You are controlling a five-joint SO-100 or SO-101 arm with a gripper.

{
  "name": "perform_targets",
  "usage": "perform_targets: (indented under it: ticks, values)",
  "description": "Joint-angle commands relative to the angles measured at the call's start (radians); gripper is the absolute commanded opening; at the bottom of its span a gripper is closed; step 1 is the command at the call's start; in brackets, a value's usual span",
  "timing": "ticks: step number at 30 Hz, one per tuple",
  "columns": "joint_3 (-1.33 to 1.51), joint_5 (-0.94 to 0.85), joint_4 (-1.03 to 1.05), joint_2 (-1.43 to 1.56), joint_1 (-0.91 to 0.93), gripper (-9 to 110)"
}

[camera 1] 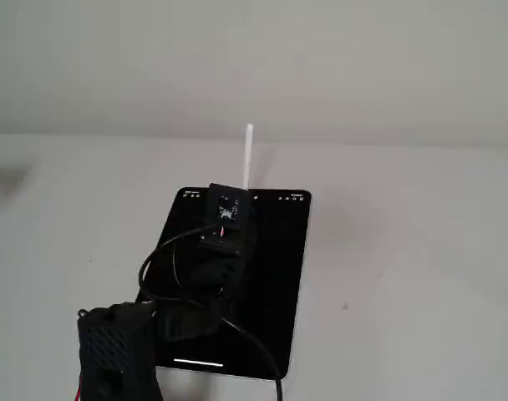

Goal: Draw a line in the middle of the ipad using the apple pencil

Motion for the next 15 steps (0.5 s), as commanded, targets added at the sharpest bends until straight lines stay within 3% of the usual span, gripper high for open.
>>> perform_targets:
  ticks: [1, 15]
  values:
    - [-0.083, -0.003, -0.031, 0.002, 0.006, 0]
    - [-0.126, -0.009, -0.034, -0.055, 0.002, 0]
